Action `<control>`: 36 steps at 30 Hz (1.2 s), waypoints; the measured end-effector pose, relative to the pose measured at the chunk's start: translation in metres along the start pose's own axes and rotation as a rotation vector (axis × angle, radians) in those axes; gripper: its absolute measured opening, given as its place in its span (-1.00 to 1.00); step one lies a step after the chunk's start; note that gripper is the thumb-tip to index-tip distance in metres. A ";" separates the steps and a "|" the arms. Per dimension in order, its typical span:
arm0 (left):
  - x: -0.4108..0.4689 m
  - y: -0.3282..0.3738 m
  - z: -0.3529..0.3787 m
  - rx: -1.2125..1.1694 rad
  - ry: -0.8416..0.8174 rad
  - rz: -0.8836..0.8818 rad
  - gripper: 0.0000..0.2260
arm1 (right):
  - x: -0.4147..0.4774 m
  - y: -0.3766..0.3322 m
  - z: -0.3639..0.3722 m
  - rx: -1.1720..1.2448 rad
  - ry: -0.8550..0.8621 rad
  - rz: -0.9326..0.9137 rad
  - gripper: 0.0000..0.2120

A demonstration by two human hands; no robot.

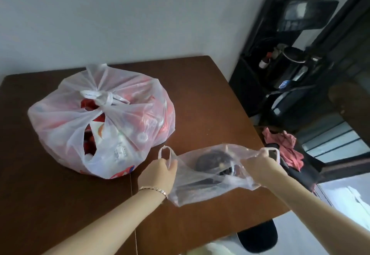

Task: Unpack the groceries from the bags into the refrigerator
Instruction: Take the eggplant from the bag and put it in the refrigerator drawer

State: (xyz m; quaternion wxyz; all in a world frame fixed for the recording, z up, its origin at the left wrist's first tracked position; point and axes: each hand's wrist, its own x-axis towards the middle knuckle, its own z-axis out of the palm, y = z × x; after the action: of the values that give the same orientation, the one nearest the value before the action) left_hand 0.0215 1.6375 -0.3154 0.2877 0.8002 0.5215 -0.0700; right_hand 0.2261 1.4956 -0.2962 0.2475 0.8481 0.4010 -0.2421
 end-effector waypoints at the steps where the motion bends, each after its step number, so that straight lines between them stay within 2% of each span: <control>1: 0.001 0.002 -0.001 0.040 0.020 0.010 -0.63 | -0.001 0.002 -0.006 0.220 0.066 0.075 -0.47; 2: 0.001 0.005 -0.002 0.070 0.039 0.034 -0.67 | 0.002 0.003 -0.009 0.426 0.233 0.122 -0.48; 3: 0.001 0.009 -0.003 0.092 0.045 0.067 -0.69 | 0.002 -0.001 -0.013 0.410 0.348 0.102 -0.50; 4: 0.001 0.013 -0.004 0.112 0.050 0.109 -0.62 | 0.004 -0.002 -0.018 0.337 0.449 0.067 -0.56; 5: 0.000 0.017 -0.004 0.146 0.052 0.159 -0.49 | 0.006 -0.004 -0.022 0.250 0.509 0.004 -0.63; 7: -0.004 0.021 -0.008 0.216 0.113 0.308 -0.29 | 0.000 -0.016 -0.037 0.225 0.639 -0.156 -0.77; 9: -0.006 0.023 -0.006 0.287 0.311 0.481 -0.25 | 0.002 -0.018 -0.041 0.219 0.698 -0.409 -0.74; 11: -0.008 0.028 0.001 0.282 0.584 0.703 -0.53 | 0.006 -0.018 -0.041 0.142 0.688 -0.661 -0.65; 12: -0.010 0.032 0.003 0.236 0.688 0.831 -0.72 | 0.006 -0.019 -0.043 0.062 0.656 -0.752 -0.63; 13: -0.012 0.036 0.003 0.186 0.750 0.949 -0.80 | 0.006 -0.021 -0.045 -0.038 0.615 -0.796 -0.64; 15: -0.014 0.049 0.001 0.126 0.744 1.157 -0.78 | 0.008 -0.019 -0.047 -0.244 0.437 -0.782 -0.67; 17: -0.010 0.057 0.006 0.187 0.591 1.307 -0.91 | 0.012 -0.013 -0.047 -0.332 0.281 -0.739 -0.71; 18: -0.008 0.061 0.010 0.275 0.488 1.302 -0.96 | 0.015 -0.011 -0.047 -0.300 0.233 -0.711 -0.71; 19: -0.007 0.066 0.011 0.384 0.366 1.204 -0.93 | 0.019 -0.007 -0.043 -0.237 0.193 -0.678 -0.68; 21: -0.006 0.072 0.009 0.669 0.037 0.876 -0.76 | 0.026 0.000 -0.040 -0.126 0.161 -0.644 -0.61; 23: -0.003 0.068 0.011 0.821 -0.194 0.780 -0.68 | 0.028 0.010 -0.041 -0.053 0.159 -0.609 -0.39; 24: -0.001 0.067 0.007 0.831 -0.241 0.724 -0.68 | 0.028 0.015 -0.045 -0.030 0.156 -0.590 -0.28; 26: 0.002 0.059 -0.004 0.773 -0.211 0.560 -0.68 | 0.029 0.029 -0.055 -0.001 0.231 -0.540 -0.14; 28: 0.005 0.046 -0.011 0.596 -0.157 0.403 -0.54 | 0.039 0.043 -0.062 0.118 0.300 -0.523 -0.06; 30: 0.003 0.033 -0.017 0.532 -0.106 0.434 -0.27 | 0.055 0.052 -0.062 0.356 0.222 -0.511 0.08; 32: -0.005 0.024 -0.023 0.576 -0.111 0.520 -0.12 | 0.064 0.054 -0.060 0.471 0.121 -0.527 0.15; 34: -0.008 0.020 -0.022 0.573 -0.145 0.535 -0.11 | 0.068 0.047 -0.054 0.368 0.045 -0.519 0.06; 36: -0.009 0.019 -0.018 0.540 -0.173 0.532 -0.15 | 0.063 0.026 -0.050 0.090 0.060 -0.502 -0.15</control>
State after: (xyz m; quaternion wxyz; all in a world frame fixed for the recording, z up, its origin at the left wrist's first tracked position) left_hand 0.0306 1.6341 -0.2899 0.1175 0.9456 0.2323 -0.1951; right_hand 0.2928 1.5469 -0.2908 0.1298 0.7389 0.5950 -0.2885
